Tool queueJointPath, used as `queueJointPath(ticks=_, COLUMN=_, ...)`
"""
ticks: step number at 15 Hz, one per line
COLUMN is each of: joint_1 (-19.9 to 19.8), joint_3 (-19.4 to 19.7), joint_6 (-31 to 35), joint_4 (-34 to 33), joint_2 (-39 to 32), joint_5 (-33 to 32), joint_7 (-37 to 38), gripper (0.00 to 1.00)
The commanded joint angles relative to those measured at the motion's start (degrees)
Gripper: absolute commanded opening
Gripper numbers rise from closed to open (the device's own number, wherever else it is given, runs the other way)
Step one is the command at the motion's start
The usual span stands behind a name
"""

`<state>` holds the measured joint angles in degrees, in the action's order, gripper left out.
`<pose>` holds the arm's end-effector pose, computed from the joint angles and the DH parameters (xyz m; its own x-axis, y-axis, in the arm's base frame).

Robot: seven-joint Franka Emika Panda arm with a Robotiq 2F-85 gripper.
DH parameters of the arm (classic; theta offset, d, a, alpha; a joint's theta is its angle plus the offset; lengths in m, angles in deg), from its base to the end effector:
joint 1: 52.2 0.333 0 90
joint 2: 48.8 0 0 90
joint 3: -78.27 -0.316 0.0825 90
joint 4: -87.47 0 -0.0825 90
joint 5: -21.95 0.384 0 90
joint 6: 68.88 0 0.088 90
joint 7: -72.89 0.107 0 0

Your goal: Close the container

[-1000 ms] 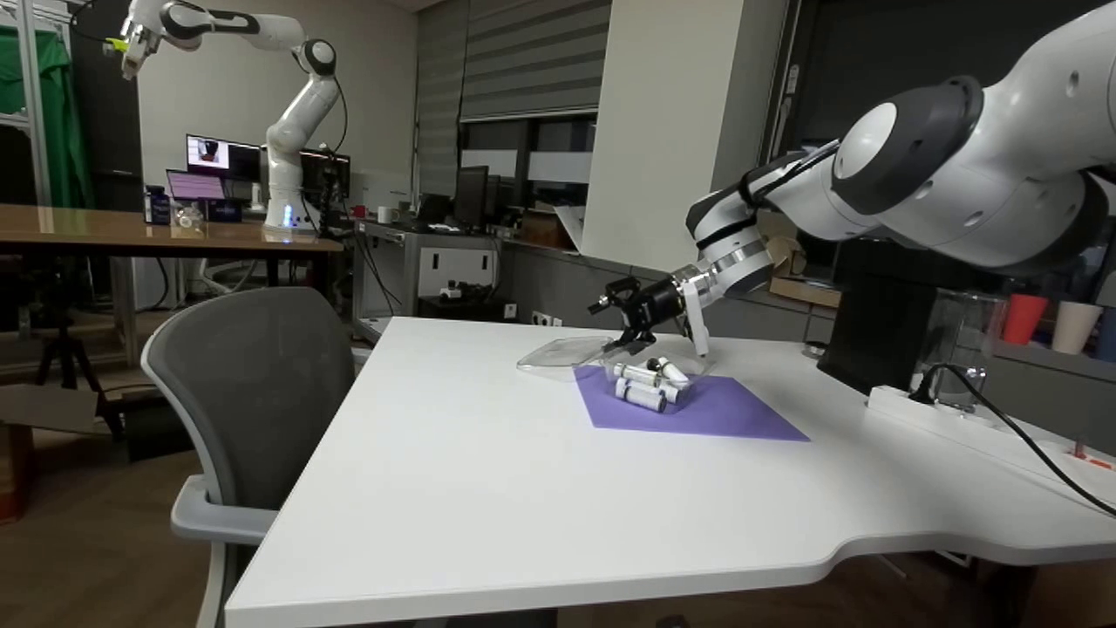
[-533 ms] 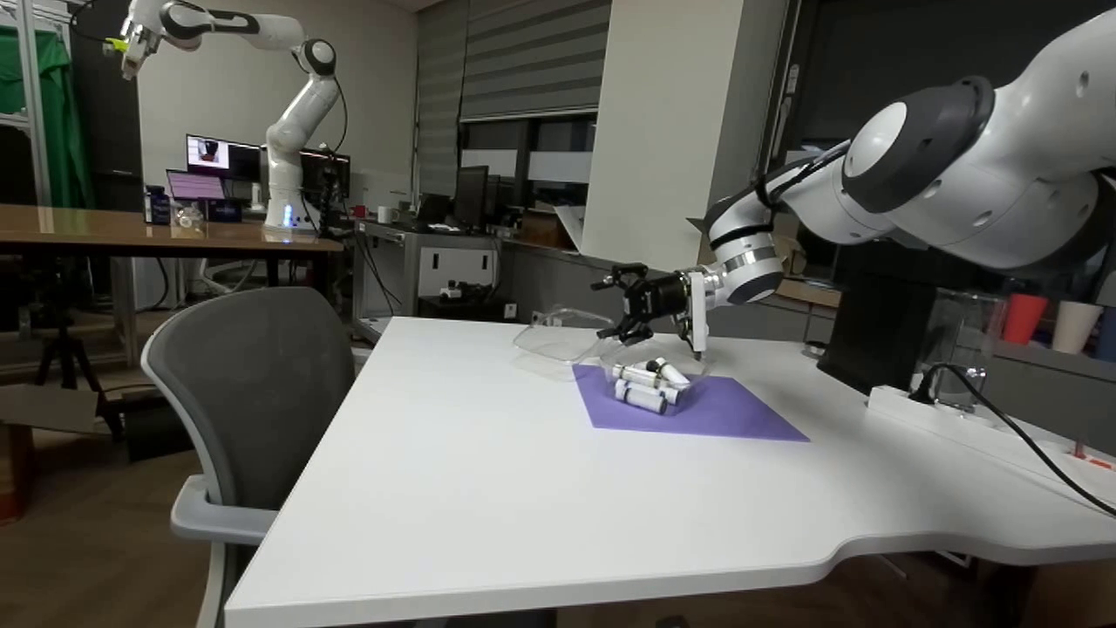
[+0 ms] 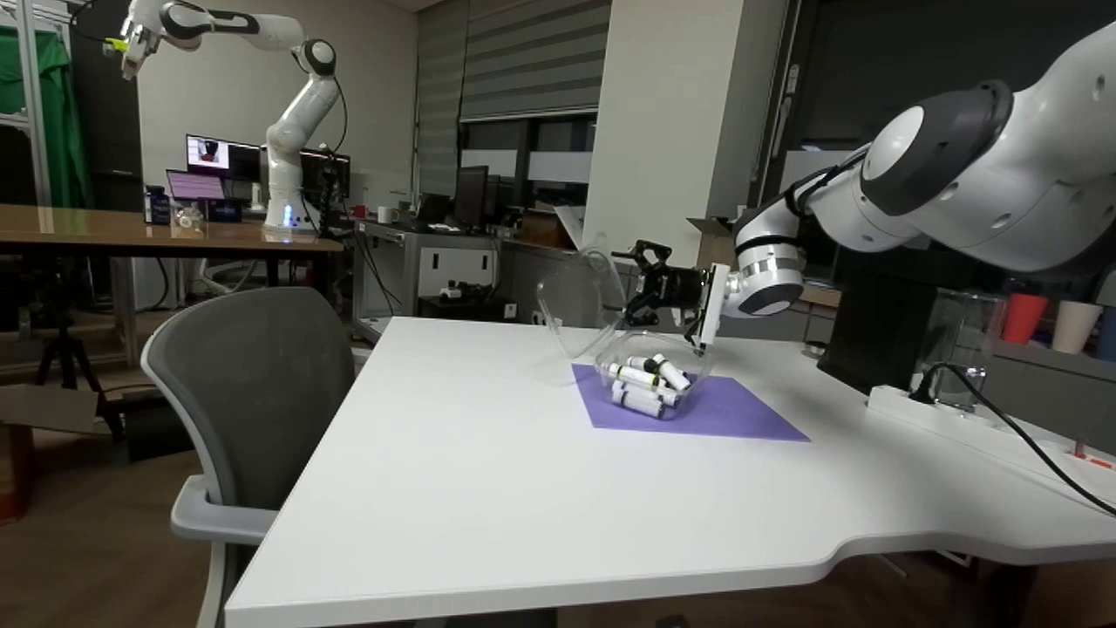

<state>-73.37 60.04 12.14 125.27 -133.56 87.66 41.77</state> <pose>0.7450 -0.0654 0.1140 0.9998 0.0170 0.0093 0.0087 0.0334 -0.9994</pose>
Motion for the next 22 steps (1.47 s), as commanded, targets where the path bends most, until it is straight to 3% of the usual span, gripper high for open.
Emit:
queueJointPath(ticks=1, joint_1=-0.94, joint_3=0.12, joint_6=-4.19, joint_4=0.34, joint_2=0.0, joint_5=5.47, joint_7=6.51, gripper=1.0)
queueJointPath(ticks=9, joint_1=-1.2, joint_3=2.57, joint_6=-5.5, joint_4=-1.3, joint_2=0.02, joint_5=14.24, joint_7=15.31, gripper=1.0)
queueJointPath(ticks=15, joint_1=-0.35, joint_3=7.73, joint_6=-5.72, joint_4=-4.56, joint_2=0.38, joint_5=11.47, joint_7=26.3, gripper=1.0)
queueJointPath(ticks=20, joint_1=-2.39, joint_3=6.61, joint_6=-16.73, joint_4=-3.7, joint_2=0.78, joint_5=11.32, joint_7=35.96, gripper=1.0)
queueJointPath(ticks=22, joint_1=-2.16, joint_3=8.2, joint_6=-18.18, joint_4=-4.02, joint_2=0.8, joint_5=10.33, joint_7=39.81, gripper=1.0)
